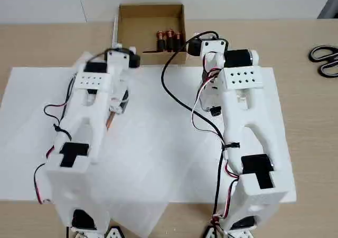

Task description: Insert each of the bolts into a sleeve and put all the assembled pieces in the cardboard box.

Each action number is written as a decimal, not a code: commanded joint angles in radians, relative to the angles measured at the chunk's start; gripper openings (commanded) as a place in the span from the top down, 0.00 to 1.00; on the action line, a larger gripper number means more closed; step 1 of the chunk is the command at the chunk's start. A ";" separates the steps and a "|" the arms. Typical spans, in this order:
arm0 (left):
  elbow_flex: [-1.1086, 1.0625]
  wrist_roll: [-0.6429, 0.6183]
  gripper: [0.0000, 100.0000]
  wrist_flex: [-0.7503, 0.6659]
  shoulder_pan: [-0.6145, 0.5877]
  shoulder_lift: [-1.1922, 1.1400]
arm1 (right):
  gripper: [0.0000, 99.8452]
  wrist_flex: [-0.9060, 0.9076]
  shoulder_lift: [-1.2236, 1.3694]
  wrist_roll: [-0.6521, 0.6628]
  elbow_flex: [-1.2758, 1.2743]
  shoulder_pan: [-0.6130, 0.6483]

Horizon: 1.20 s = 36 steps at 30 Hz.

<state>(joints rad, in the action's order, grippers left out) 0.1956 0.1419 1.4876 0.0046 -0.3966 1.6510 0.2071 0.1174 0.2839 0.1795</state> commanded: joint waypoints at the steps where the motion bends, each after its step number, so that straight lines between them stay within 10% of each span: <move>1: 0.131 0.000 0.99 0.109 0.003 0.184 | 1.00 0.027 -0.133 0.011 0.071 -0.007; 19: -0.053 -0.175 0.99 0.236 0.003 0.879 | 1.00 0.050 -1.009 0.011 -0.344 0.036; 28: -0.513 -0.611 0.99 -0.244 0.055 1.211 | 1.00 -0.518 -1.346 0.003 -1.020 0.145; 36: -0.915 -0.638 0.99 -0.654 0.230 1.412 | 1.00 -0.745 -1.607 -0.009 -1.396 0.312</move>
<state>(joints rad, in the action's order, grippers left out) -0.6375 -0.4887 0.9735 0.1918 0.9429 0.9574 -1.3057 0.1174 -1.0449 0.4511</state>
